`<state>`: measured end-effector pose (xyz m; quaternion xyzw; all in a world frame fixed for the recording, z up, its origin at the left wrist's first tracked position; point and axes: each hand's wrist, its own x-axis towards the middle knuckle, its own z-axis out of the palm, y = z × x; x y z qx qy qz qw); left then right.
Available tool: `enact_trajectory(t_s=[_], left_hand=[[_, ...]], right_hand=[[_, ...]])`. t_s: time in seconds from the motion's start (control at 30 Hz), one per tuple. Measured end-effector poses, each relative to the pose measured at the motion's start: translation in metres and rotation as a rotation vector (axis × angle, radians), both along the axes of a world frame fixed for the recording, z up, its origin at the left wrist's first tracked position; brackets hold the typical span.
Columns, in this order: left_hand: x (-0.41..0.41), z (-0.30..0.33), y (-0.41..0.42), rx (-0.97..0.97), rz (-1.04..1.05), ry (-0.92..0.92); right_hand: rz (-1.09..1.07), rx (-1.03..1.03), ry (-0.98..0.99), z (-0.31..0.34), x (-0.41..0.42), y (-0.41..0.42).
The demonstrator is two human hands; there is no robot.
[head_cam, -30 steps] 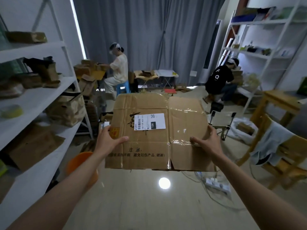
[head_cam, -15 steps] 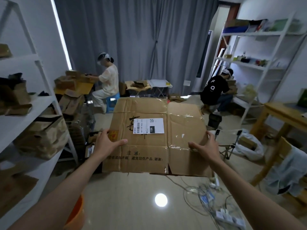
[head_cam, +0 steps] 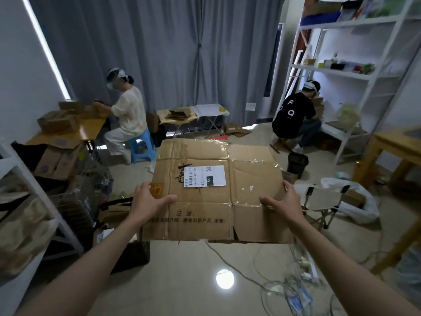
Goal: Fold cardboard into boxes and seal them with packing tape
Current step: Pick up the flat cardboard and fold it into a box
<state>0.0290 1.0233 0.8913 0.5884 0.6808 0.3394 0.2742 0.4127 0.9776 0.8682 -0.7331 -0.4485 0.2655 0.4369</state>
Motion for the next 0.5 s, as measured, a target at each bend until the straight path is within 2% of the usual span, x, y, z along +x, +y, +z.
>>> enact_trajectory(t_s=[0.2, 0.5], left_hand=[[0.031, 0.001, 0.144, -0.034, 0.025, 0.051], [0.031, -0.003, 0.325, -0.044, 0.043, 0.045]], right_hand=[[0.014, -0.048, -0.018, 0.009, 0.031, 0.149], [0.059, -0.044, -0.004, 0.02, 0.041, 0.335]])
